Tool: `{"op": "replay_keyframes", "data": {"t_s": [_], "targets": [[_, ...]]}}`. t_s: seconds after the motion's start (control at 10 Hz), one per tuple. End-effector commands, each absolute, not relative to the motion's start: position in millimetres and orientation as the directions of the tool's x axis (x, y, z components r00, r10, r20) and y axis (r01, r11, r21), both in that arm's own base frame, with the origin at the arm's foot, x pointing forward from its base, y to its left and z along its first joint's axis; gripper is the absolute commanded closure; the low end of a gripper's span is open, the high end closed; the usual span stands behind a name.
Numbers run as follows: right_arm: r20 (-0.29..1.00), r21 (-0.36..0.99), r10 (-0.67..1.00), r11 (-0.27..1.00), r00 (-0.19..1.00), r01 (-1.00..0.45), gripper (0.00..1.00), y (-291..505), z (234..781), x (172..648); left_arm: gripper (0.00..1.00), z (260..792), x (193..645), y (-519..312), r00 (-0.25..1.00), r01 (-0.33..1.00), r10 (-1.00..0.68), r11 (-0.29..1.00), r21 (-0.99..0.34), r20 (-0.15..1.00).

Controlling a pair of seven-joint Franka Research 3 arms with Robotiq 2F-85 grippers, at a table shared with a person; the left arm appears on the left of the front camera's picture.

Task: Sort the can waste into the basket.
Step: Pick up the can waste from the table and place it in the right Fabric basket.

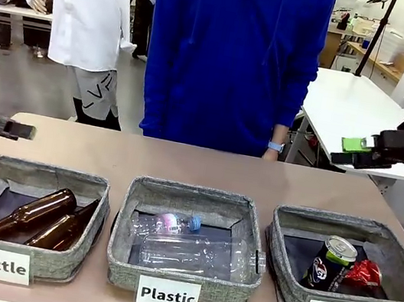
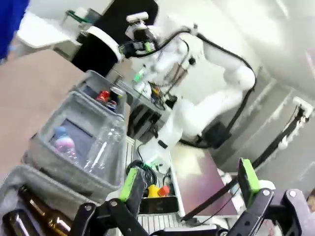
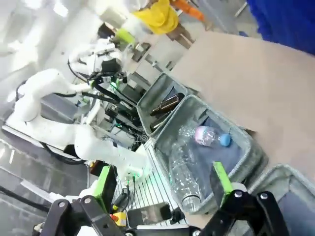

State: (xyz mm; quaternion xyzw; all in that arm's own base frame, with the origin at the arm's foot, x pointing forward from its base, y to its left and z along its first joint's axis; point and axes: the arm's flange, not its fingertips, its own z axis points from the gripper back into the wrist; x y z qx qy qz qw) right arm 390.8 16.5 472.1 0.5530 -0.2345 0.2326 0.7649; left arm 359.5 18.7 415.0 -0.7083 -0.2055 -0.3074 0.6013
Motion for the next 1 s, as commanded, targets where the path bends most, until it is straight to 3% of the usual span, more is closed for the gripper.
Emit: {"op": "replay_keyframes", "data": {"t_s": [0.0,0.1,0.2,0.9], "targets": [[0.576,0.778,0.002,0.306,0.817,-0.549,0.00,5,464,401,0.00,410,380,23,0.776,0.617,-0.056,-0.142,-0.774,0.629],[0.524,0.808,-0.053,0.344,0.850,-0.477,0.00,4,460,401,0.00,409,380,26,0.762,0.636,-0.090,-0.079,-0.767,0.641],[0.596,0.756,0.066,0.288,0.800,-0.587,0.00,12,464,396,0.00,403,368,30,0.757,0.636,-0.055,-0.165,-0.754,0.651],[0.596,0.756,0.066,0.288,0.800,-0.587,0.00,12,464,396,0.00,403,368,30,0.757,0.636,-0.055,-0.165,-0.754,0.651]]}}
